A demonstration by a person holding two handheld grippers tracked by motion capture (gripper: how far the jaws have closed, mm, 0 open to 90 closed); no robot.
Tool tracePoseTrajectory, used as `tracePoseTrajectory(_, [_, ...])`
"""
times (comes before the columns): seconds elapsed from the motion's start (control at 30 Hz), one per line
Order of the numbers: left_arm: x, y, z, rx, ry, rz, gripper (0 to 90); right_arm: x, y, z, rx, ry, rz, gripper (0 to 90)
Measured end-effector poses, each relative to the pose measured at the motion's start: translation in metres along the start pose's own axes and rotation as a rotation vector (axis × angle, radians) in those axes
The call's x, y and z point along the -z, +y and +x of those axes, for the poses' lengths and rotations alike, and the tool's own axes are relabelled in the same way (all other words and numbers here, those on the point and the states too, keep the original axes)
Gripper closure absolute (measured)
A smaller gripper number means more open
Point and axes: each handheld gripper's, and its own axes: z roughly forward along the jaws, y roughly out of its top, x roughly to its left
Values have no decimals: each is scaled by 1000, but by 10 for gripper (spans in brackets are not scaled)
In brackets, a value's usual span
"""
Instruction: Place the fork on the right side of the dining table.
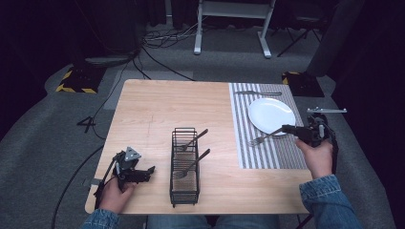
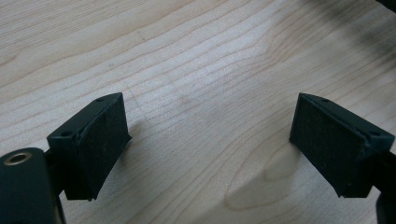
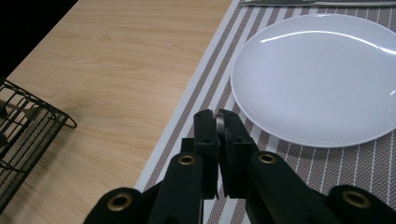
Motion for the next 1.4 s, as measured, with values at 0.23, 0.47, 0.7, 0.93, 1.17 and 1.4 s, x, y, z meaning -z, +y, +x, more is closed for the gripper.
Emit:
tracePoseTrajectory(0.23, [0,0,0,-1,3,0,116,-6,8,-14,-60,-23,26,832])
tracePoseTrajectory(0.47, [0,0,0,-1,3,1,116,-10,12,-18,-62,-68,46,785])
tracePoseTrajectory(0.7, [0,0,0,1,5,0,117,-15,14,-23,-67,-81,65,664])
tracePoseTrajectory(0.93, [0,0,0,1,5,0,117,-18,13,-30,-67,-93,88,574])
tracePoseTrajectory(1.17, [0,0,0,2,6,0,117,-20,11,-36,-80,-110,111,529])
tracePoseTrajectory(1.4, [0,0,0,2,6,0,117,-22,2,-47,-109,-110,132,491])
